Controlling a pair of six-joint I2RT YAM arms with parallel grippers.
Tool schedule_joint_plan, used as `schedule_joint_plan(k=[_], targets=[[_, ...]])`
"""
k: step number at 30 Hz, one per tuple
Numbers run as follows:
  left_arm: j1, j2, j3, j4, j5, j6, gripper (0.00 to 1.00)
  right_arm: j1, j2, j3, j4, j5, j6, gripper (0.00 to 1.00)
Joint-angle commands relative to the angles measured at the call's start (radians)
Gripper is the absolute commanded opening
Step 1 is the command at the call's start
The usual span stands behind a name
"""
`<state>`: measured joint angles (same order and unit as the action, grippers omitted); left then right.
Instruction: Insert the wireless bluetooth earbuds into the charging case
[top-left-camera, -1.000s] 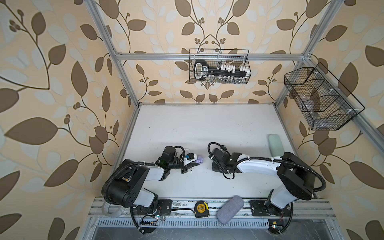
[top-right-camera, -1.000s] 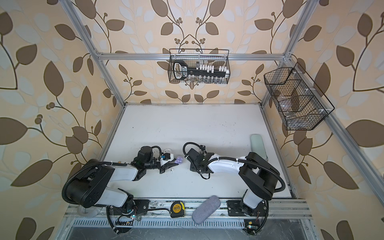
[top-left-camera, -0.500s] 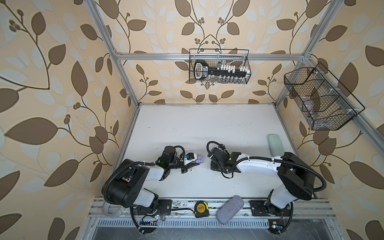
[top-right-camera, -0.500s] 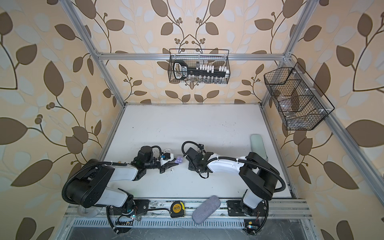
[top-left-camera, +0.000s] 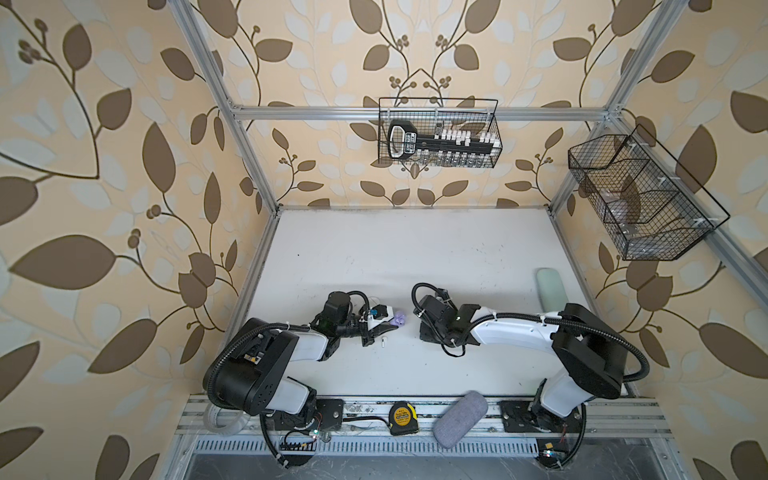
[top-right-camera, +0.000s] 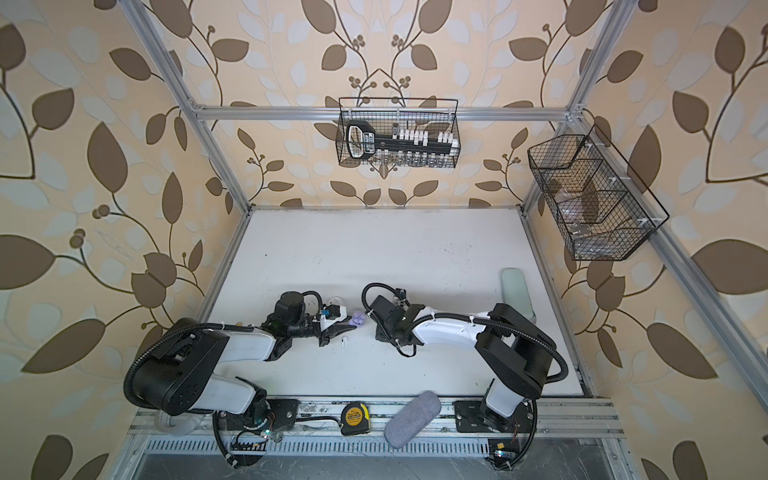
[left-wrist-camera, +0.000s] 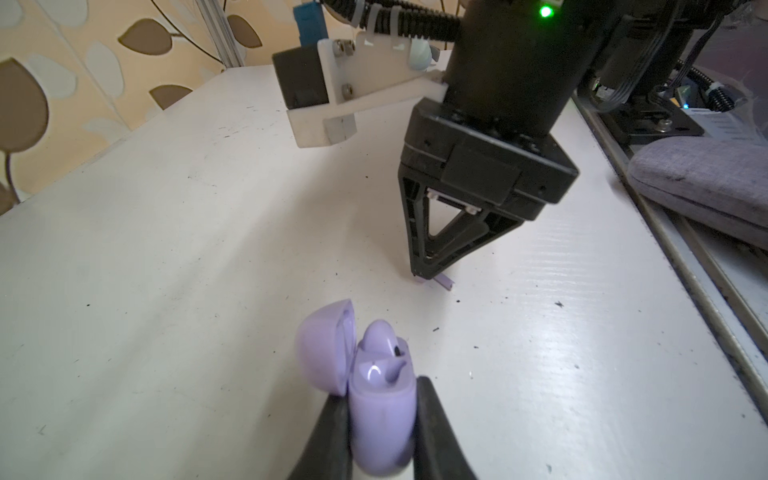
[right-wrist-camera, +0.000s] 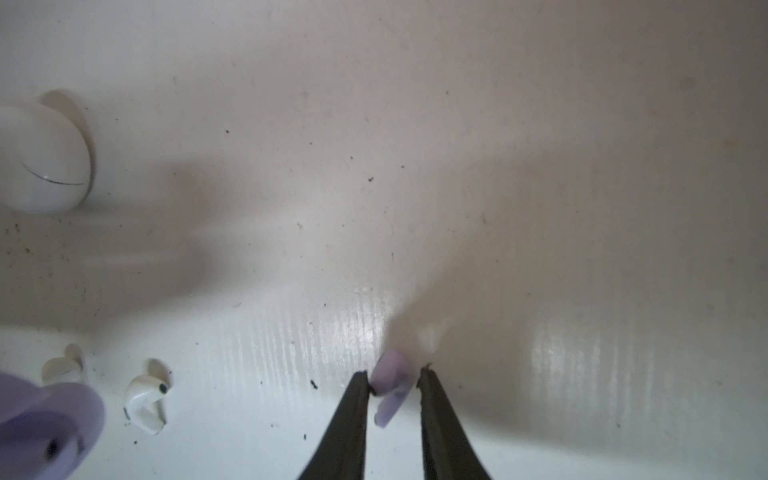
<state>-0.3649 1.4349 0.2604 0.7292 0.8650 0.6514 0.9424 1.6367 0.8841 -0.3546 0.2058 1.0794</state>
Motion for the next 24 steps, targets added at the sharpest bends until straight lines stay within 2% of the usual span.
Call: schedule_joint_plan(k=[1,9,24], targets=[[0.011,-0.015,0.023,0.021,0.035,-0.003,0.0,0.004,-0.061,-0.019,-0.005,0.016,0.009,0.26],[0.012,-0.016,0.023,0.019,0.037,-0.002,0.0,-0.021,-0.086,-0.065,-0.017,0.018,0.011,0.27],[0.012,-0.014,0.024,0.019,0.037,-0.005,0.0,-0.026,-0.027,-0.056,0.011,-0.004,-0.002,0.26]])
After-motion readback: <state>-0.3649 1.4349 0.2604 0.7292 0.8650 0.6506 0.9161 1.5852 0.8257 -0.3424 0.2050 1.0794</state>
